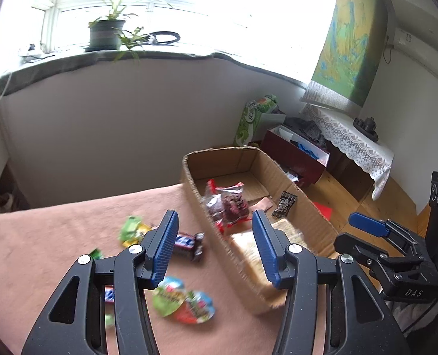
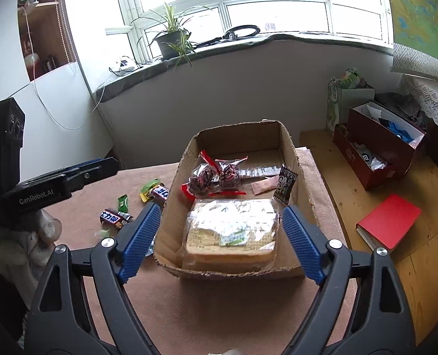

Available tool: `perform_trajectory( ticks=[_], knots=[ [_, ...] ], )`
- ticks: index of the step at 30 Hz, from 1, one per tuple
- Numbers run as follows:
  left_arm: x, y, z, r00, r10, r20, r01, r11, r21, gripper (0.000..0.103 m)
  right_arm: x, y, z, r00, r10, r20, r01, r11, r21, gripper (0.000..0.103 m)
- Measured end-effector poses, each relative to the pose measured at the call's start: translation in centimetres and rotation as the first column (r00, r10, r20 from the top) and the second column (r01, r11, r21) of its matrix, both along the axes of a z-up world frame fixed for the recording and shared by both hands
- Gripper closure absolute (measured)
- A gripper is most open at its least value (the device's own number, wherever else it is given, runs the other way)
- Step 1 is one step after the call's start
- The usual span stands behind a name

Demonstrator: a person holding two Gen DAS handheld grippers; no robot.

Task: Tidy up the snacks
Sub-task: 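Withdraw both grippers from the box back over the loose snacks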

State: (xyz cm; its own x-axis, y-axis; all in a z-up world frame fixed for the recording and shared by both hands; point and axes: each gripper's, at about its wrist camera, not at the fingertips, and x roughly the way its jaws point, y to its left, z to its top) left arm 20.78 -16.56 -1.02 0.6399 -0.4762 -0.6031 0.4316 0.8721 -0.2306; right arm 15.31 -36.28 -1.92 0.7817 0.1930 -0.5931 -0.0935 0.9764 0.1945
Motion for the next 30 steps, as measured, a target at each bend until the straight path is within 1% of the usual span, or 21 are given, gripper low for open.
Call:
perform_trajectory(
  ticks=[5,8,11,14,16,19,21,23,26,30],
  knots=[
    [-1.9,4.8,-0.7,0.997,0.078,-0.021,-0.079,0.996,-0.034,0.052,-1.9,2.2,-1.1,0.997,0.042,-0.057,-0.041,0.999,0.007,0.013],
    [-3.2,7.2,-1.4,0.992,0.119,-0.031,-0.12,0.992,-0.03,0.052,-3.3,4.0,-2.0,0.994,0.072,-0.086,-0.071,0.997,0.004,0.013],
    [-4.7,9.6,-2.3,0.988,0.151,-0.046,-0.153,0.987,-0.042,0.052,-4.7,5.9,-3.6,0.987,0.097,-0.125,-0.097,0.995,0.003,0.013],
    [-6.0,11.3,-3.2,0.982,0.178,-0.06,-0.18,0.983,-0.036,0.052,-6.1,7.7,-5.2,0.982,0.114,-0.148,-0.116,0.993,-0.005,0.013],
    [-6.9,12.6,-3.7,0.978,0.197,-0.07,-0.2,0.979,-0.043,0.052,-6.7,8.6,-6.1,0.98,0.124,-0.155,-0.123,0.992,0.014,0.013],
    [-7.8,14.3,-4.8,0.97,0.221,-0.101,-0.228,0.972,-0.057,0.052,-7.2,9.3,-7.1,0.979,0.125,-0.164,-0.113,0.99,0.084,0.013],
    [-8.3,15.0,-5.6,0.966,0.235,-0.111,-0.241,0.969,-0.049,0.052,-7.3,9.7,-7.5,0.981,0.118,-0.156,-0.101,0.988,0.117,0.013],
    [-8.6,15.4,-6.1,0.963,0.24,-0.123,-0.247,0.968,-0.05,0.052,-7.1,10.5,-7.6,0.983,0.117,-0.141,-0.101,0.989,0.112,0.013],
    [-8.8,15.5,-6.9,0.962,0.235,-0.138,-0.243,0.969,-0.047,0.052,-6.4,12.0,-7.4,0.977,0.154,-0.15,-0.137,0.984,0.117,0.013],
    [-8.3,15.3,-7.7,0.963,0.223,-0.154,-0.232,0.971,-0.048,0.052,-5.1,14.2,-6.9,0.973,0.181,-0.141,-0.177,0.983,0.041,0.013]
  ],
)
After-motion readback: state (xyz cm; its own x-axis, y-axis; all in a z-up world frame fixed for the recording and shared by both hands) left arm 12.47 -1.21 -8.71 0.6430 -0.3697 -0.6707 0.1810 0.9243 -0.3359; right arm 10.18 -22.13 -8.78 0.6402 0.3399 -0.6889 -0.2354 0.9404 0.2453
